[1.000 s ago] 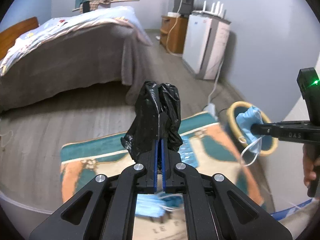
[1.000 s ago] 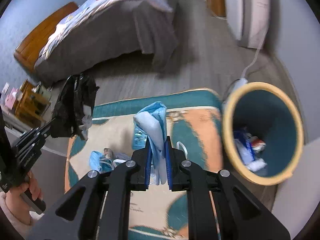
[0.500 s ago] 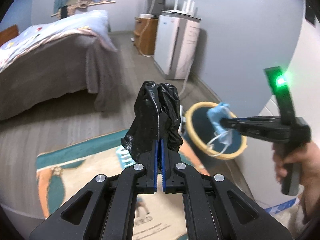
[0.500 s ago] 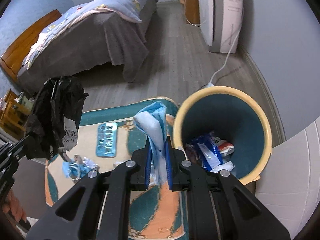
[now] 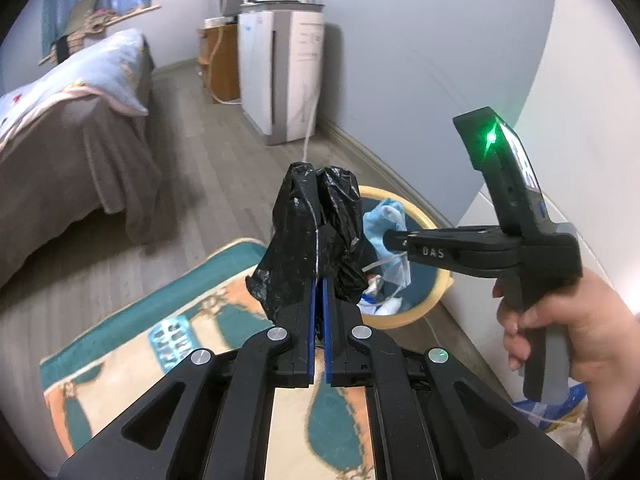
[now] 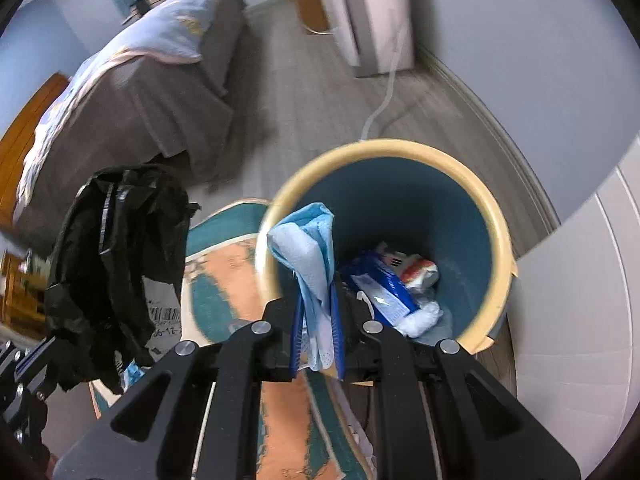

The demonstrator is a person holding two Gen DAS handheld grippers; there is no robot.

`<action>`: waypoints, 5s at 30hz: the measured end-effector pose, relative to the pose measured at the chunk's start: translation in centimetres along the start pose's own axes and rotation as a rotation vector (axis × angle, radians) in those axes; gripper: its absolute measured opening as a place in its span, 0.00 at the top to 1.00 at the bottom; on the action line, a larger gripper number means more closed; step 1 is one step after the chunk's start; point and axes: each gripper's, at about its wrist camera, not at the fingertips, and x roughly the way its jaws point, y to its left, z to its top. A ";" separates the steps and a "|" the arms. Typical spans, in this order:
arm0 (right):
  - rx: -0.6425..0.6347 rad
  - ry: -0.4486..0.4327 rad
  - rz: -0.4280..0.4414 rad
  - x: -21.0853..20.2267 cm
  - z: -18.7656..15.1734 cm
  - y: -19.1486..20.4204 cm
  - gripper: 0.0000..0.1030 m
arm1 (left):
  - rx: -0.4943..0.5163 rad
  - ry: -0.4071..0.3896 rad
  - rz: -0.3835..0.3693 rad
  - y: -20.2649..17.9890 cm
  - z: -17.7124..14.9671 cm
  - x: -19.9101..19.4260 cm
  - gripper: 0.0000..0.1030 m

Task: Collect trash
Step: 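Lift the black bag and blue mask and carry them toward the teal bin, then open both tools over the teal bin to drop bag and mask, then move both open tools back over the masks and blister pack on the mat, then grasp a blue mask with left tool while right tool grasps the blue blister pack, then carry the blue mask and blister pack over the teal bin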

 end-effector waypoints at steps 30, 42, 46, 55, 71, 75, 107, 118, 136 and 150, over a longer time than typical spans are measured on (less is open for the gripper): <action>0.079 -0.237 -0.064 -2.7 1.1 -5.4 0.76 | 0.057 0.061 -0.008 -2.7 3.6 9.6 0.94; 0.036 -0.204 -0.060 -2.5 1.0 -3.8 0.07 | -0.064 -0.009 0.059 1.2 1.1 4.9 0.09; 0.001 -0.172 -0.044 -2.2 1.0 -2.3 0.06 | -0.135 -0.008 0.111 4.5 -0.6 1.9 0.07; -0.158 -0.093 -0.025 -0.5 -0.6 5.4 0.06 | -0.314 -0.017 0.297 13.4 -6.8 -4.8 0.06; -0.392 0.068 -0.026 5.4 -5.6 17.1 0.06 | -0.411 0.222 0.375 20.1 -18.7 -2.4 0.06; -0.422 0.085 -0.045 6.4 -6.2 18.1 0.06 | -0.402 0.271 0.391 21.2 -20.1 -1.1 0.08; -0.444 0.211 -0.053 16.7 -6.5 25.6 0.06 | -0.299 0.239 0.413 26.9 -16.4 -0.7 0.89; -0.543 0.253 -0.108 18.9 -8.4 27.1 0.31 | -0.280 0.218 0.368 26.6 -15.8 0.0 0.89; -0.391 0.023 -0.079 5.2 -3.6 21.2 0.34 | -0.192 0.015 0.399 20.2 -10.4 -3.2 0.89; -0.430 -0.085 -0.063 0.0 -1.6 15.7 0.34 | -0.205 -0.020 0.302 14.2 -9.4 -2.5 0.89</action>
